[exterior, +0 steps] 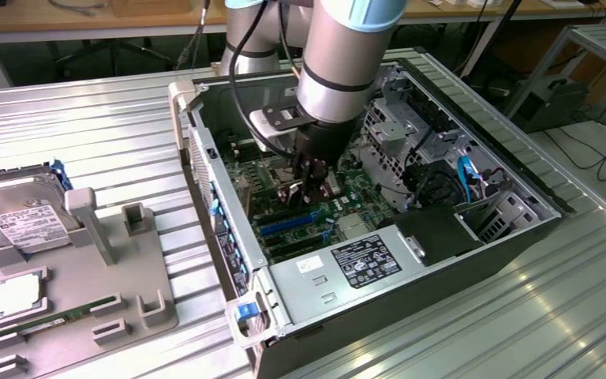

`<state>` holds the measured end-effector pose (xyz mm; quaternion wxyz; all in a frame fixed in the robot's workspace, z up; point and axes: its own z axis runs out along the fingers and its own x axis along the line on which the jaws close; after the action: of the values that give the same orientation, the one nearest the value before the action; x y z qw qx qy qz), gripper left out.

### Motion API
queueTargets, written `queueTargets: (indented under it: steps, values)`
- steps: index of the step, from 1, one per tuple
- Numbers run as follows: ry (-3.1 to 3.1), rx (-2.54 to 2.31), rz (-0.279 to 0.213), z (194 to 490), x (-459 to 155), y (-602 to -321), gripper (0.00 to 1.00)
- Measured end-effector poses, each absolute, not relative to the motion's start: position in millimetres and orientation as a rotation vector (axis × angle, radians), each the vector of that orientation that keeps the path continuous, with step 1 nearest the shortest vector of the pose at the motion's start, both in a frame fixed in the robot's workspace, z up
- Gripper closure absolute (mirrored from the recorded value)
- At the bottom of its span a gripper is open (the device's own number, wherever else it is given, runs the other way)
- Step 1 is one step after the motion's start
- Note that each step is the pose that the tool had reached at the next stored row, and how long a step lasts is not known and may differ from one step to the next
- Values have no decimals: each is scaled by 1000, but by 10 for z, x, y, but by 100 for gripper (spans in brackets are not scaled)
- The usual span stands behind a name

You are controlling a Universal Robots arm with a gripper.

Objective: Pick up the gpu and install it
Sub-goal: 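Insert the gpu into the slot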

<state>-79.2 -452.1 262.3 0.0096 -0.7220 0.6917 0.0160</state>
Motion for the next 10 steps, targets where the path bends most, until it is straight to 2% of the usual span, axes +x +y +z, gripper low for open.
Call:
queueTargets:
  steps: [10]
  values:
    - [2160, -2254, 49, 2530, -839, -4570, 72]
